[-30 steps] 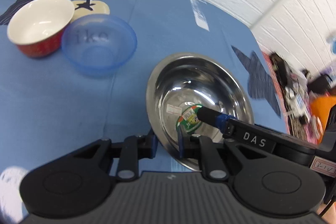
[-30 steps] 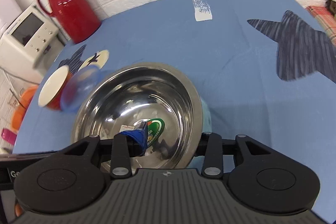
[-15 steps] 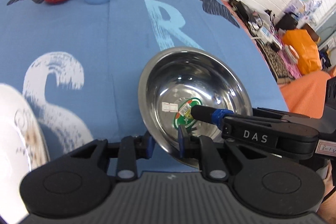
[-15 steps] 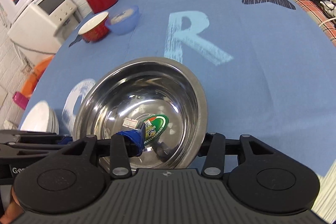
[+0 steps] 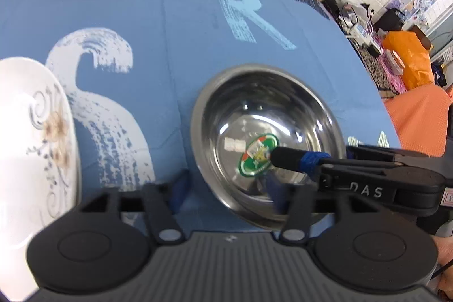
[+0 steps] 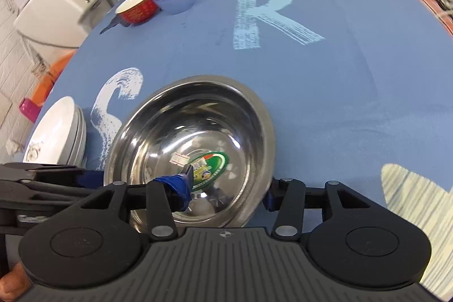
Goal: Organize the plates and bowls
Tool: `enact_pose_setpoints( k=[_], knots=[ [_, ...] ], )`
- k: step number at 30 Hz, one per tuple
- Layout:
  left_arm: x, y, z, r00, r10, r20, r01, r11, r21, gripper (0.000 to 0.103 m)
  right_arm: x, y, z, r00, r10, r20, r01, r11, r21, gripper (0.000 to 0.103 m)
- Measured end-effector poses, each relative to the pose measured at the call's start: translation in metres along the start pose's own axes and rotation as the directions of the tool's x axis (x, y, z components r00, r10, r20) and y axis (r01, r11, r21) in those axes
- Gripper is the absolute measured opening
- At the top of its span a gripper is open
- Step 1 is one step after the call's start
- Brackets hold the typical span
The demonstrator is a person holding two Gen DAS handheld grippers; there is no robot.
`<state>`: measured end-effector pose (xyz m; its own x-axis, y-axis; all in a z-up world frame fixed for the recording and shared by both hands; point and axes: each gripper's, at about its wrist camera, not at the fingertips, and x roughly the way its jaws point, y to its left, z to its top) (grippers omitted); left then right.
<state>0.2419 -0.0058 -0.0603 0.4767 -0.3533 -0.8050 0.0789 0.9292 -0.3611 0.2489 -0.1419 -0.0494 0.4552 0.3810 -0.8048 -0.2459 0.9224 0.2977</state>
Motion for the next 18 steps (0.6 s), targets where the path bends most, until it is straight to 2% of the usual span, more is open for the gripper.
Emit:
enact_pose_setpoints(
  k=[2, 6, 9, 13, 18],
  knots=[
    [-0.010, 0.002, 0.002, 0.999, 0.018, 0.026, -0.019, 1.000, 0.016, 0.059, -0.007, -0.006, 0.003, 0.999, -0.019, 0.033, 0.019, 1.000, 0.018, 0.034],
    [-0.029, 0.013, 0.016, 0.999, -0.043, 0.018, 0.044, 0.999, -0.032, 0.059, -0.020, -0.019, 0.022, 0.994, -0.036, 0.108, 0.028, 0.997, 0.073, 0.036],
    [-0.050, 0.025, 0.032, 0.996, -0.048, 0.081, 0.052, 0.998, -0.046, 0.059, -0.020, -0.022, 0.043, 0.991, -0.027, 0.134, 0.013, 0.995, 0.098, 0.037],
    [-0.063, 0.065, 0.075, 0.986, 0.001, 0.167, 0.021, 0.991, -0.131, 0.060, -0.002, -0.006, 0.089, 0.992, 0.005, 0.129, -0.014, 0.997, 0.071, 0.039],
    [-0.049, 0.129, 0.139, 0.981, 0.065, 0.184, -0.013, 0.962, -0.271, 0.060, 0.043, 0.032, 0.152, 0.994, 0.041, 0.097, -0.038, 0.998, -0.042, 0.040]
  ],
)
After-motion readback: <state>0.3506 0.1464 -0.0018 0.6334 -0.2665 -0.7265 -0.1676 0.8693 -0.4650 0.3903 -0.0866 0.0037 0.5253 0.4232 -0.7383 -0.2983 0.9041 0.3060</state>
